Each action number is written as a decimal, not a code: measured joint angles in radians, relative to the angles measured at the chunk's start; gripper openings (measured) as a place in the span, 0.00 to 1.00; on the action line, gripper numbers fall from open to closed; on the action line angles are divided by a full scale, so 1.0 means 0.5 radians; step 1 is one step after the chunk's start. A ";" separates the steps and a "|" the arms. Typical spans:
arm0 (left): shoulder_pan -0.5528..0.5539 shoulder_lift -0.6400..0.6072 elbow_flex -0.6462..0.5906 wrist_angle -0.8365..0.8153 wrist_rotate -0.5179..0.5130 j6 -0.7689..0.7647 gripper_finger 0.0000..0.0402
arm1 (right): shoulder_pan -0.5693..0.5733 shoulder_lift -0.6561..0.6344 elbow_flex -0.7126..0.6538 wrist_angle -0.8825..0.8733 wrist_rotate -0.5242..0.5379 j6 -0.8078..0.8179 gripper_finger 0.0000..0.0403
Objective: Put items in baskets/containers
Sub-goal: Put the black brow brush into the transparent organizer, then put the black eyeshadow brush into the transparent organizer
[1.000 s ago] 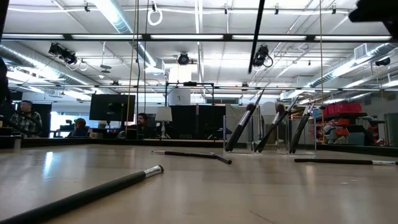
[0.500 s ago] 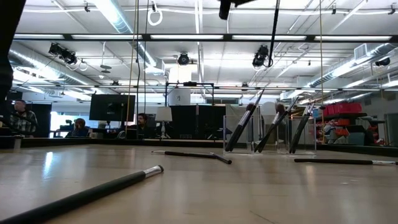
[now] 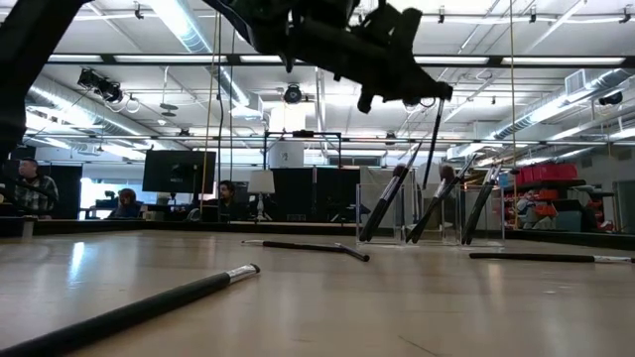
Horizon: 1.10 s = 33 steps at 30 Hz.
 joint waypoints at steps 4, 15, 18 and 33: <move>0.002 0.081 0.000 0.006 0.000 -0.005 0.01 | 0.000 0.000 -0.001 0.006 0.000 -0.001 0.03; 0.029 0.164 -0.001 -0.059 -0.024 -0.110 0.02 | 0.000 0.001 -0.002 0.010 -0.001 -0.001 0.02; 0.033 0.184 0.000 -0.115 -0.024 -0.154 0.02 | 0.000 0.001 -0.002 0.013 -0.001 -0.001 0.02; 0.081 0.041 -0.002 -0.279 -0.007 -0.152 0.44 | 0.000 0.001 -0.002 0.016 -0.001 -0.001 0.01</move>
